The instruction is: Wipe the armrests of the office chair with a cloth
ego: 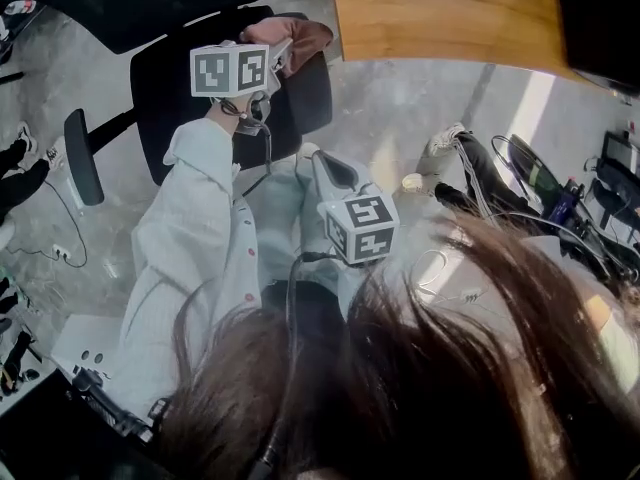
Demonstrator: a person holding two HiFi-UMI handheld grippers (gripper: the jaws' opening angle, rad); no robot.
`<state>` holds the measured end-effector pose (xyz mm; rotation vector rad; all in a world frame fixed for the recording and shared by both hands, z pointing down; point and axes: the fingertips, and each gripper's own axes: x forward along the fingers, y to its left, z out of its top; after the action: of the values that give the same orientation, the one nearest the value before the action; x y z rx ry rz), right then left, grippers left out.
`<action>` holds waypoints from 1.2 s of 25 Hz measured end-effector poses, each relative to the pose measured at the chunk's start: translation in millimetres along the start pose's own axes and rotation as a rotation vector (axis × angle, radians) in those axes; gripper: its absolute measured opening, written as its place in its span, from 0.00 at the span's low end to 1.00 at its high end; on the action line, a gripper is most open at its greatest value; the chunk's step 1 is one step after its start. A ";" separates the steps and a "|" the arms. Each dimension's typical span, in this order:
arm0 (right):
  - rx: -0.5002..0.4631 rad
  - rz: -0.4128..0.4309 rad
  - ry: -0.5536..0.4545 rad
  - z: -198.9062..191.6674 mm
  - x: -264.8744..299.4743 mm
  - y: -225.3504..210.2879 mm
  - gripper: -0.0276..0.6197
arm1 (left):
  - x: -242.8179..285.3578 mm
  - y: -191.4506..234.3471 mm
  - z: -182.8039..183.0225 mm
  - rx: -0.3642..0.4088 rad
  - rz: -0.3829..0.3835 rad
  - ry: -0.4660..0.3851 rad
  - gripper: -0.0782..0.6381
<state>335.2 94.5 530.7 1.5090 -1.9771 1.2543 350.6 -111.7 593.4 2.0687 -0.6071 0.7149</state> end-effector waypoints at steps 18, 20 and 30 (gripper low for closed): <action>-0.049 0.011 -0.065 13.3 -3.7 13.2 0.05 | -62.4 -3.9 18.2 0.065 0.120 -0.196 0.17; -0.079 0.026 -0.077 20.3 -1.7 29.0 0.05 | -86.1 -5.6 7.3 0.062 0.123 -0.213 0.17; -0.224 0.096 -0.199 72.7 -39.8 111.6 0.05 | -231.5 -54.4 -22.7 0.110 0.181 -0.385 0.17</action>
<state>265.5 63.4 414.5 1.4912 -2.2554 0.9092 212.8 -27.0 417.6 2.2938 -1.0002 0.4574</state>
